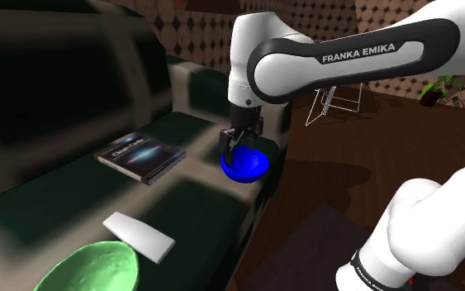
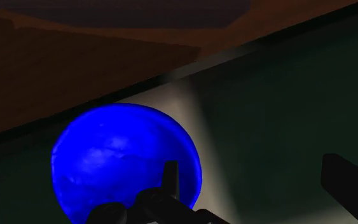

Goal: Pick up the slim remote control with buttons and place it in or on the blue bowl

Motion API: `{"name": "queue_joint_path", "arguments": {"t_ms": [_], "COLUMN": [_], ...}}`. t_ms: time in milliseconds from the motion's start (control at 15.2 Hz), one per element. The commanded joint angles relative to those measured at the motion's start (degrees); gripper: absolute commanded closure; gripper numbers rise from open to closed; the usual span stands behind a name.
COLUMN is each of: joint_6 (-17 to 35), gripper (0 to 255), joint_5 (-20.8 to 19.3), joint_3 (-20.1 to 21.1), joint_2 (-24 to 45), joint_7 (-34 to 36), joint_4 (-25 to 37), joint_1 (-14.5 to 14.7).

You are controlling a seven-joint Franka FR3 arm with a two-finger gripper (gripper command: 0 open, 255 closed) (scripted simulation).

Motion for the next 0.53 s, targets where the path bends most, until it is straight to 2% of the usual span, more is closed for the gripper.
{"name": "queue_joint_path", "arguments": {"t_ms": [0,462], "joint_6": [1.8,6.0], "gripper": [0,0], "joint_5": [-0.1,-3.3], "joint_3": [1.8,7.0], "joint_2": [3.5,16.8], "joint_7": [1.2,5.7], "joint_4": [1.5,9.6], "joint_1": [0.7,2.9]}}
